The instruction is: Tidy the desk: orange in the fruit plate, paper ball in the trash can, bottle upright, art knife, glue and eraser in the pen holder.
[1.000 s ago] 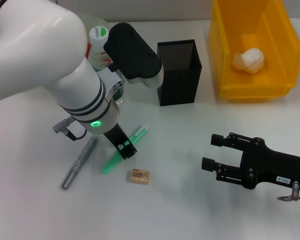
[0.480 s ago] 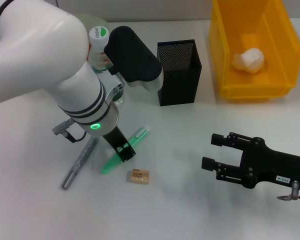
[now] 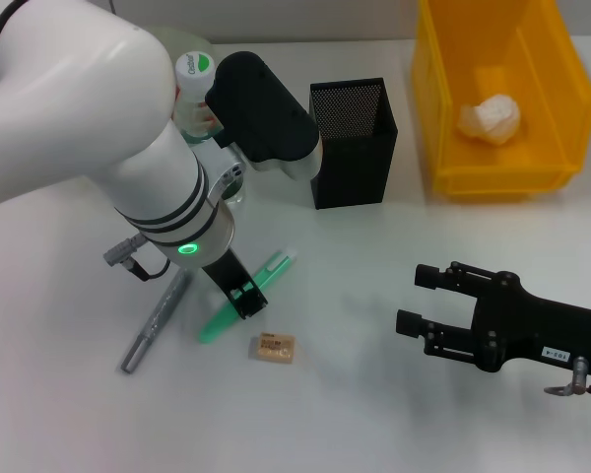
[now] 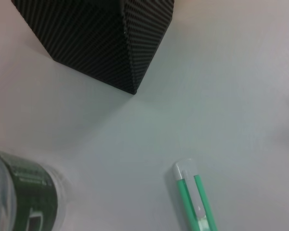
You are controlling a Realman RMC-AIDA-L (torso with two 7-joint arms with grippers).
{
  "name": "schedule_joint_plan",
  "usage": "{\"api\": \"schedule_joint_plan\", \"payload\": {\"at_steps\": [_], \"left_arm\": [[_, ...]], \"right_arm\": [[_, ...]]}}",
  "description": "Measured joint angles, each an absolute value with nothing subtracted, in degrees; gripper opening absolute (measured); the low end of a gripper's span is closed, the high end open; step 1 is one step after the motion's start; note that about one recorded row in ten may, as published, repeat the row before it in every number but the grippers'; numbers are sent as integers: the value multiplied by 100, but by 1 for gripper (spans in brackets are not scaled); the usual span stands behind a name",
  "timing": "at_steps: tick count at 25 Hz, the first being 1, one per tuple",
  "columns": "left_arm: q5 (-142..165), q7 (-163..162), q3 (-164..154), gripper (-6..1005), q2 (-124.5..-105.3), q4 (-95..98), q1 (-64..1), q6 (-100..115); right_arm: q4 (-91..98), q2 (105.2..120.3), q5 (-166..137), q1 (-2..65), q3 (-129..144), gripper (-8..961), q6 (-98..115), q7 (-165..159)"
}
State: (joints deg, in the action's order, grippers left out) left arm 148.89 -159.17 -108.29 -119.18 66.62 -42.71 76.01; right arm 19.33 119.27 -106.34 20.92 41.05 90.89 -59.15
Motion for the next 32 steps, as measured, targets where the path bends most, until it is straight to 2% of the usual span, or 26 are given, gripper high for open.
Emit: {"api": "schedule_joint_plan", "payload": {"at_steps": [32], "left_arm": [[15004,-15918,-10908,194,-11918,6745,-4272,7514]], "right_arm": [[1933,11927,-10634,2092,4104,731,9111,-5915]]}}
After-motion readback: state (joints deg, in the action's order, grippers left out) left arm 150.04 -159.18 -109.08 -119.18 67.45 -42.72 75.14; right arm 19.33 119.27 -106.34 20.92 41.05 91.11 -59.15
